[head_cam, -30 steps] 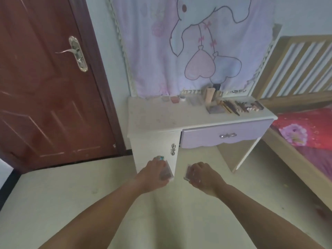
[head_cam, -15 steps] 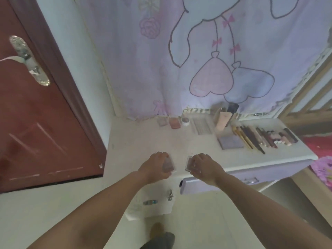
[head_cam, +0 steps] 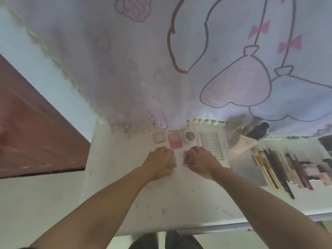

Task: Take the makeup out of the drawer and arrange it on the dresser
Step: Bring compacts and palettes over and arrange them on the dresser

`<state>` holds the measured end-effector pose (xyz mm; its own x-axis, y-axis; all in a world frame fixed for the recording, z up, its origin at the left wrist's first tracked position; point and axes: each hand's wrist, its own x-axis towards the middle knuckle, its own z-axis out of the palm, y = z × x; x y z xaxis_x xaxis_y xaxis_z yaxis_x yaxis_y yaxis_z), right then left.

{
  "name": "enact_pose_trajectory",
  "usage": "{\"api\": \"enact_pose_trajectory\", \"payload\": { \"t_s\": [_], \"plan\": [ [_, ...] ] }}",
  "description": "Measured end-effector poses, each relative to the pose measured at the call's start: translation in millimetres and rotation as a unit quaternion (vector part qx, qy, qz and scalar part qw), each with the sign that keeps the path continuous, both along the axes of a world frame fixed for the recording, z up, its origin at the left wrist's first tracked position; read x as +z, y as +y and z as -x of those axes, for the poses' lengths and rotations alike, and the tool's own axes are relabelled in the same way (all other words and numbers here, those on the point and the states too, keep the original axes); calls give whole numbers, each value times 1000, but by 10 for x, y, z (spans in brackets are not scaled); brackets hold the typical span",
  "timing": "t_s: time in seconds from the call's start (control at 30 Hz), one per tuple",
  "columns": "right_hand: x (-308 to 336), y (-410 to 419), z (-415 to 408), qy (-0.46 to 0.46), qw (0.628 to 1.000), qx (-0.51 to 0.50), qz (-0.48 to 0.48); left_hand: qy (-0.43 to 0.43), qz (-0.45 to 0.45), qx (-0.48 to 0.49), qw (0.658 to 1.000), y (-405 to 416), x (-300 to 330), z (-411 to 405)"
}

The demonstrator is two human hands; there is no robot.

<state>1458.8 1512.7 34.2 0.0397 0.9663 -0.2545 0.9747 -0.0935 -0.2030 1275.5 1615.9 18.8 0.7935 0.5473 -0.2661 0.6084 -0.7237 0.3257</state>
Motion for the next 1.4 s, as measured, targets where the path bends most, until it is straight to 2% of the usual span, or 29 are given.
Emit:
{"api": "enact_pose_trajectory", "payload": {
  "t_s": [0.2,0.37,0.53,0.63,0.73,0.8,0.87,0.93,1.07,1.23,1.4],
  "plan": [
    [-204,123,-179,-31,997,66,4,28,-40,9,999,17,-211,-105],
    [-186,95,-205,-38,996,75,11,34,-28,4,999,41,-195,-113],
    [31,-46,-228,-29,999,-18,-23,6,-39,-13,999,113,2,-155],
    [238,-270,-222,-69,991,-105,-50,-50,-57,-72,994,142,232,-313],
    [393,-658,-98,-94,965,-223,-97,-100,-91,-162,978,15,424,-539],
    [435,-992,40,-132,939,-297,-115,-116,-133,-218,960,-199,509,-678],
    [432,-1386,192,-159,912,-373,-64,-132,-146,-265,944,-511,570,-783],
    [367,-1854,386,-156,880,-449,-17,-137,-136,-320,928,-907,589,-840],
    [258,-2841,1001,-120,799,-589,3,-117,-117,-463,871,-1869,546,-824],
    [105,-3992,2194,-81,674,-733,47,-60,-106,-617,778,-3234,381,-462],
    [-95,-4904,3585,-22,528,-846,71,-14,-110,-742,662,-4554,157,357]
  ]
}}
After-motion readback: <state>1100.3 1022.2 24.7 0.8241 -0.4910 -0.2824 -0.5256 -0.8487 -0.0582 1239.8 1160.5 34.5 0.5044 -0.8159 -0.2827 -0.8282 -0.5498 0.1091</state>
